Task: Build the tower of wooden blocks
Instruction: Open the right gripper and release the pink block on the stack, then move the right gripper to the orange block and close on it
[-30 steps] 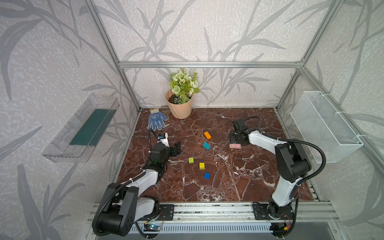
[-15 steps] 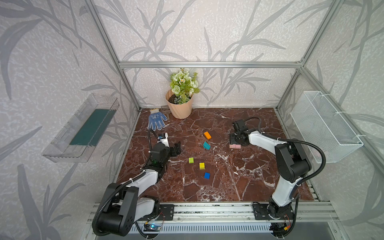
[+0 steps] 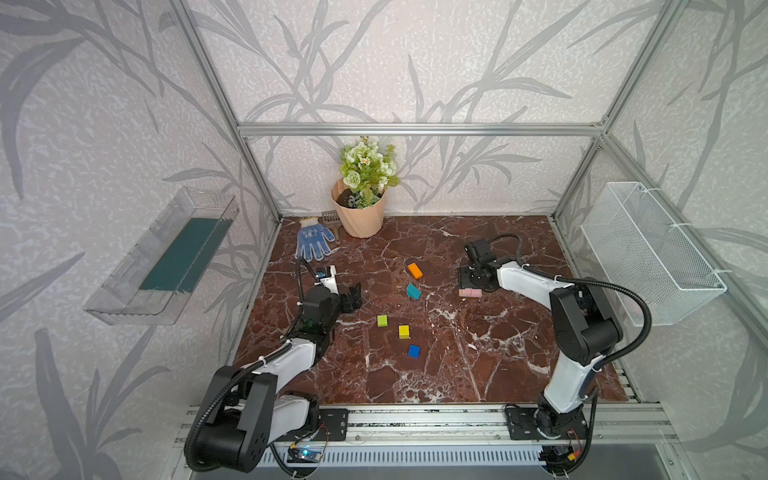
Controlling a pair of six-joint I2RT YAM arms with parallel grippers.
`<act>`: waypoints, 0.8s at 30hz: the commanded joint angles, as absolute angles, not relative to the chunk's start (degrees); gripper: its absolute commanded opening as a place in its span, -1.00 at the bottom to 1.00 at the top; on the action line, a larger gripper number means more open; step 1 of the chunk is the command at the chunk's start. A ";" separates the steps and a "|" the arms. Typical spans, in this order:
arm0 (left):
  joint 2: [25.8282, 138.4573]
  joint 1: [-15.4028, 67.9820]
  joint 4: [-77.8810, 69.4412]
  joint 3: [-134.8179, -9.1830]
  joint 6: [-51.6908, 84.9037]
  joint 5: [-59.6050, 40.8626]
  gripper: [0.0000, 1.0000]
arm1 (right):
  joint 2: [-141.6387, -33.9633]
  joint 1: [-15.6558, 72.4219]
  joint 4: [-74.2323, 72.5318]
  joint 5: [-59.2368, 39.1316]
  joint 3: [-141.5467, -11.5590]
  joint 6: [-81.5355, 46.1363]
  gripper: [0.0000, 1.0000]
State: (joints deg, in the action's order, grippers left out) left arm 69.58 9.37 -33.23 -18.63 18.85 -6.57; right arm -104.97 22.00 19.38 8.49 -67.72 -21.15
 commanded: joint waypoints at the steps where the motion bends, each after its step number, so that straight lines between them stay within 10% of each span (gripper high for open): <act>1: 69.61 9.49 -33.77 -19.79 18.54 -6.83 0.74 | -101.78 21.70 19.72 8.88 -67.31 -20.92 0.51; 24: 69.74 9.49 -33.57 -19.93 18.73 -6.41 0.72 | -76.27 30.32 9.42 4.45 -54.00 -23.47 0.57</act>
State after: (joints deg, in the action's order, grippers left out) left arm 69.58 9.37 -33.26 -18.63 18.90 -6.52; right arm -76.77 28.23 14.06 5.06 -54.83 -21.85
